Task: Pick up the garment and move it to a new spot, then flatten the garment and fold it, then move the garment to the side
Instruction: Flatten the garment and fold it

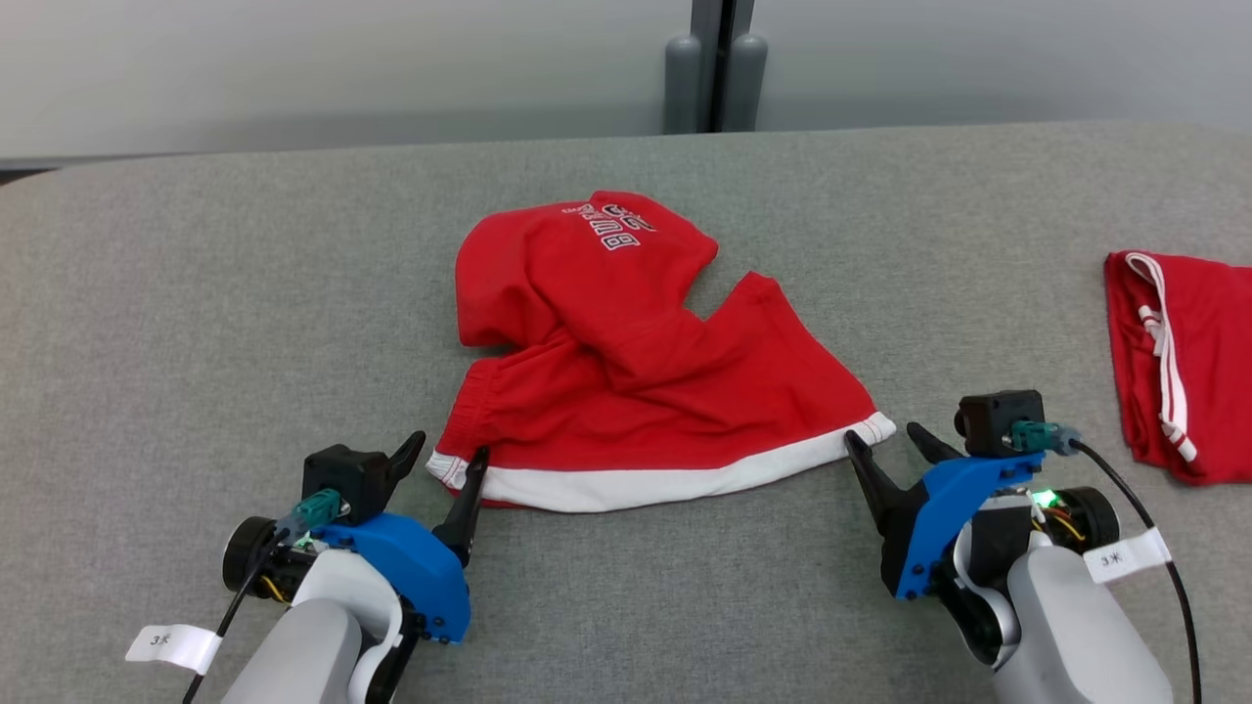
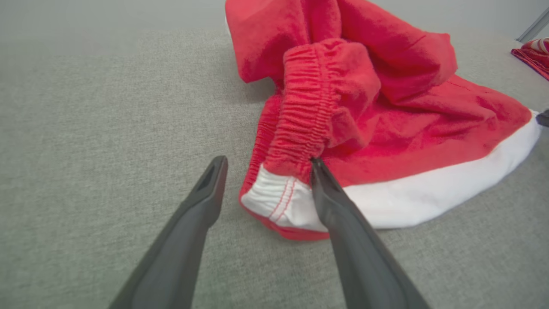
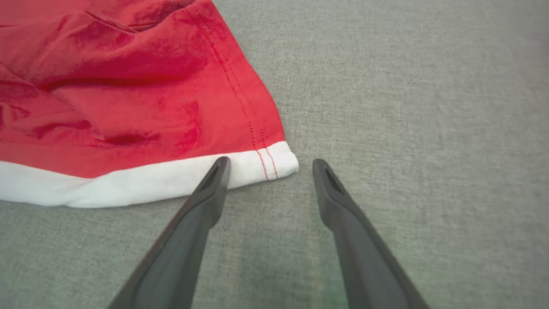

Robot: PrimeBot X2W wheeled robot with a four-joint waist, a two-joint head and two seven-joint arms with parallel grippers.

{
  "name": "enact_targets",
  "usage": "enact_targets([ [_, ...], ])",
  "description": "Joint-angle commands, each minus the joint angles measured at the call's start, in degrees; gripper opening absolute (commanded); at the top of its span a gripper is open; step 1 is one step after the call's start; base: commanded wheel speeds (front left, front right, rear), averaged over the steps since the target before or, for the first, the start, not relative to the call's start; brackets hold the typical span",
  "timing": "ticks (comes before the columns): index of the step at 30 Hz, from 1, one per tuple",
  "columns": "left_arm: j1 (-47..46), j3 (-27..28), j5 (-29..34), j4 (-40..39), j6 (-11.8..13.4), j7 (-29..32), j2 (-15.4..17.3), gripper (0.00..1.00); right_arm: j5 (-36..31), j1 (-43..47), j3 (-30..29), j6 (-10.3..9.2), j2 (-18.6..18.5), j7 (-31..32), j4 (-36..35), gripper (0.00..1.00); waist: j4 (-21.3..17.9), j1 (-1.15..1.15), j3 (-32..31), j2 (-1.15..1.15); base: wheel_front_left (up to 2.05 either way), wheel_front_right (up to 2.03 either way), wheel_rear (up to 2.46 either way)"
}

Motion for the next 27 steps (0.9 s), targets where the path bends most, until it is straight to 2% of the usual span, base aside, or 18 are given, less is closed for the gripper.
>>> enact_targets([
  [1, -1.0, 0.3, -0.6, 0.5, -0.2, -0.3, -0.1, 1.0, 0.2, -1.3, 0.0, 0.03, -0.1, 0.1, 1.2, 1.0, 0.5, -0.01, 0.7, 0.0, 0.0, 0.0, 0.0],
  [9, -2.0, -1.3, -2.0, 1.9, -0.4, -1.8, -0.5, 1.0, -1.3, -5.6, -0.1, 0.03, 0.0, -3.3, 10.0, 1.0, 2.3, -0.01, 2.1, 0.0, 0.0, 0.0, 0.0],
  [10, -2.0, -1.4, -2.3, 2.0, -0.4, -1.8, -0.5, 1.0, -1.4, -5.9, 0.1, 0.03, 0.0, -3.8, 10.7, 0.57, 2.4, -0.01, 2.1, 0.0, 0.0, 0.0, 0.0],
  [11, -1.9, -1.4, -2.4, 2.1, -0.4, -1.8, -0.4, 1.0, -1.6, -6.2, 0.4, 0.03, 0.0, -4.1, 11.2, 0.41, 2.5, -0.01, 2.1, 0.0, 0.0, 0.0, 0.0],
  [12, -1.9, -1.6, -2.6, 2.2, -0.4, -1.8, -0.3, 0.46, -1.5, -6.4, 0.8, 0.03, 0.0, -4.5, 11.6, 0.0, 2.6, -0.01, 2.0, 0.0, 0.0, 0.0, 0.0],
  [13, -1.8, -2.0, -3.0, 2.4, -0.4, -1.3, -0.3, 0.0, -1.4, -6.6, 1.0, 0.03, 0.0, -4.8, 11.9, 0.0, 2.6, -0.01, 1.9, 0.0, 0.0, 0.0, 0.0],
  [21, -0.9, -1.9, -7.1, -0.4, -0.4, -2.8, -1.0, 0.0, 2.4, -6.1, 1.8, 0.03, -0.1, -9.5, 9.1, 0.0, 2.0, -0.01, -0.8, 0.0, 0.0, 0.0, 0.0],
  [24, -0.1, -1.6, -10.5, -4.6, -0.4, -2.0, -1.0, 0.0, 4.0, -4.7, 1.6, 0.03, -0.1, -10.4, 4.7, 0.0, 1.5, -0.01, -2.7, 0.0, 0.0, 0.0, 0.0],
  [27, 1.5, -1.0, -15.6, -10.3, -0.4, 1.7, -0.6, 0.0, 4.9, -3.0, 1.2, 0.03, -0.1, -9.3, -2.2, 0.0, 0.6, -0.01, -4.3, 0.0, 0.0, 0.0, 0.0],
])
